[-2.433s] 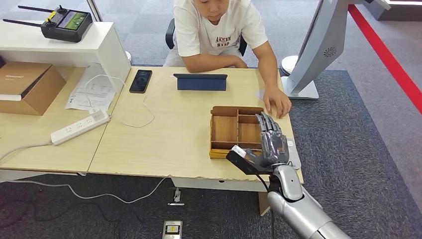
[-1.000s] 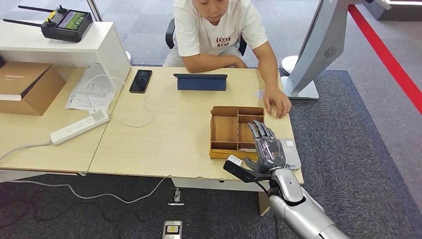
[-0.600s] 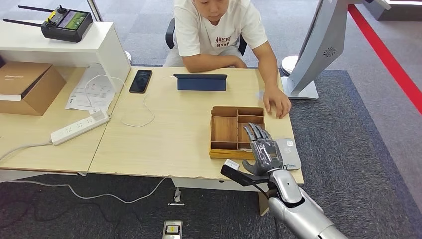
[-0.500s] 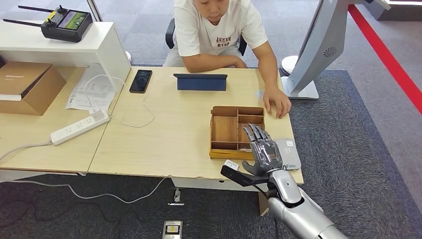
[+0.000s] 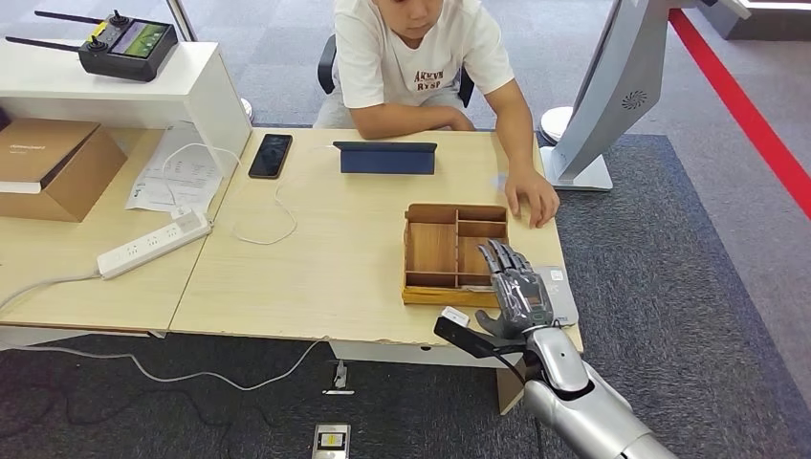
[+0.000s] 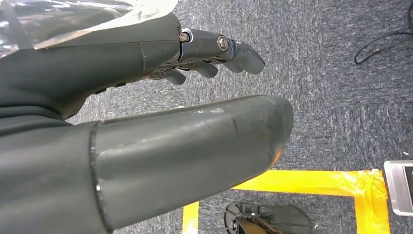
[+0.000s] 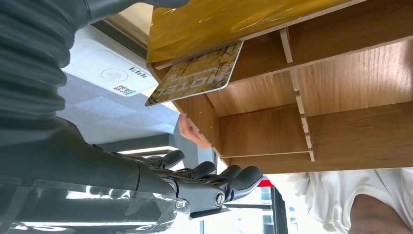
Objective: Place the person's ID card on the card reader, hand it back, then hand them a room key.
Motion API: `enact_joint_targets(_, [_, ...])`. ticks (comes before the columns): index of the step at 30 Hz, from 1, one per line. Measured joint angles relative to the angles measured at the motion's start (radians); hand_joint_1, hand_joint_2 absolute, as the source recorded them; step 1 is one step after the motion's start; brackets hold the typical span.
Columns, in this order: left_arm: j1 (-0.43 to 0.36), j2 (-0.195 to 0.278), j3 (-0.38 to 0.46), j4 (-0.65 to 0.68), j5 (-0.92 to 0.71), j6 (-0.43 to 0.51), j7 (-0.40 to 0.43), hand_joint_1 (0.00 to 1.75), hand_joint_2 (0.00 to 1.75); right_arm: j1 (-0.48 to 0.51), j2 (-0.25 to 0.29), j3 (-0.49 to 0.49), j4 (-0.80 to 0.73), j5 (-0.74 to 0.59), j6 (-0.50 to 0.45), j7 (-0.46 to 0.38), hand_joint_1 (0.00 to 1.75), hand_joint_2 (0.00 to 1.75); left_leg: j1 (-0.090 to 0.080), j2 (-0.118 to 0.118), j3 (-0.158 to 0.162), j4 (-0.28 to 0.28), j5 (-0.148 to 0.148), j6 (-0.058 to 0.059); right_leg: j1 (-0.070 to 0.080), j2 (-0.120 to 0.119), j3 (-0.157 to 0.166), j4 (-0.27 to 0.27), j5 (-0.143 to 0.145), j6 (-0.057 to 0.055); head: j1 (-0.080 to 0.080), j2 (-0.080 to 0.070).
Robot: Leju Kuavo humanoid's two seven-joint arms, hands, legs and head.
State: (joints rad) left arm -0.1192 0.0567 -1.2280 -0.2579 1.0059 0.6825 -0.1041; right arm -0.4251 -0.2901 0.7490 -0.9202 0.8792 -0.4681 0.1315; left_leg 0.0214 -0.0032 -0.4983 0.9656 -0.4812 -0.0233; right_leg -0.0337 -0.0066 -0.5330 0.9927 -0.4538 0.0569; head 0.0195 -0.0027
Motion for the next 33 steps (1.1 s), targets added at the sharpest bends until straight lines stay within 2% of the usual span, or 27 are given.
enact_joint_targets(30, [0.0,0.006,0.0,0.0,0.006,0.0,0.003,0.0,0.0,0.0,-0.01,0.007,-0.006,-0.01,0.002,-0.002,0.0,1.75,0.0,0.0,0.0,0.0,0.0,0.0,0.0,0.0,0.0,0.0,0.0,0.0,0.0,0.0])
enact_joint_targets(31, [0.0,0.006,0.0,0.0,0.006,0.0,0.003,0.0,0.0,0.0,-0.01,0.008,-0.006,-0.01,0.002,-0.002,0.03,1.75,0.0,0.0,0.0,0.0,0.0,0.0,0.0,0.0,0.0,0.0,0.0,0.0,0.0,0.0])
enact_joint_targets(32, [0.0,0.006,0.0,0.0,0.006,0.0,0.004,0.0,0.0,0.0,-0.01,0.008,-0.006,-0.01,0.002,-0.002,0.17,1.75,0.0,0.0,0.0,0.0,0.0,0.0,0.0,0.0,0.0,0.0,0.0,0.0,0.0,0.0])
enact_joint_targets(33, [0.0,0.006,0.0,0.0,0.006,0.0,0.005,0.0,0.0,0.0,-0.01,0.009,-0.006,-0.01,0.003,-0.002,0.6,1.75,0.0,0.0,0.0,0.0,0.0,0.0,0.0,0.0,0.0,0.0,0.0,0.0,0.0,0.0])
